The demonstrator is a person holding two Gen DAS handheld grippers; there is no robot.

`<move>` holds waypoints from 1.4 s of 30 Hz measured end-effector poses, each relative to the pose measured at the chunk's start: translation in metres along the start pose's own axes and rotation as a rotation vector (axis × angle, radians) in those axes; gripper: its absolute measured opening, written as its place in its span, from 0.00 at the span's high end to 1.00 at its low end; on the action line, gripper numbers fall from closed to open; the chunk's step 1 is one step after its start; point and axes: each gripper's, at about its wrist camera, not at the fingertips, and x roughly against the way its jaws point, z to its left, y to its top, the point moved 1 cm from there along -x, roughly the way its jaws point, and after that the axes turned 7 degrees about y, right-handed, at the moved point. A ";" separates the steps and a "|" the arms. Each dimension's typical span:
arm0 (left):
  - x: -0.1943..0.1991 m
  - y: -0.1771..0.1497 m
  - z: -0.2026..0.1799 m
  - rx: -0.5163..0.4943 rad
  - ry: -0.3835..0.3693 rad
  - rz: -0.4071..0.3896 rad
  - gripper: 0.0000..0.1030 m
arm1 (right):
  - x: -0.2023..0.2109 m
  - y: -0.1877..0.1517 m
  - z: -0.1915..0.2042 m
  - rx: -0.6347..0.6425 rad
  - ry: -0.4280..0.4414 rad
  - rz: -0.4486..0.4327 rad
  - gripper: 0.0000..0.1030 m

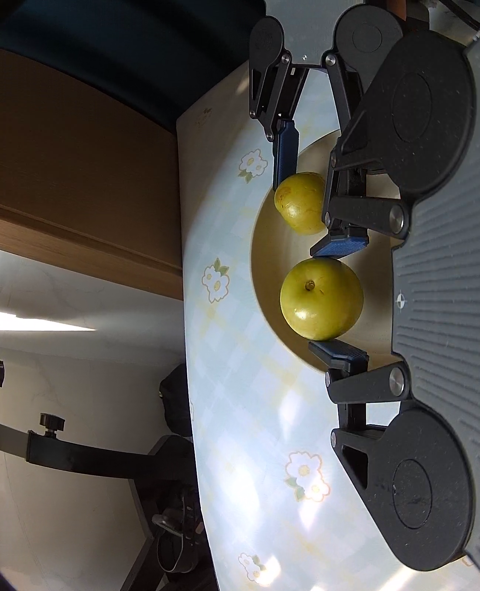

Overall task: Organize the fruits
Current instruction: 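Carry the green apple and green pomelo over the cream plate with both tools, then open both tools to set the two fruits on the plate, then withdraw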

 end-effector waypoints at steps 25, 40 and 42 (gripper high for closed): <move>0.033 0.000 -0.002 0.050 -0.013 -0.079 0.51 | 0.026 0.014 0.018 0.026 -0.046 -0.036 0.54; 0.103 -0.030 -0.009 -0.026 0.194 -0.111 0.51 | 0.083 -0.001 0.035 -0.153 -0.051 -0.112 0.54; 0.112 -0.035 -0.009 -0.033 0.218 -0.117 0.51 | 0.088 -0.005 0.039 -0.168 -0.051 -0.121 0.54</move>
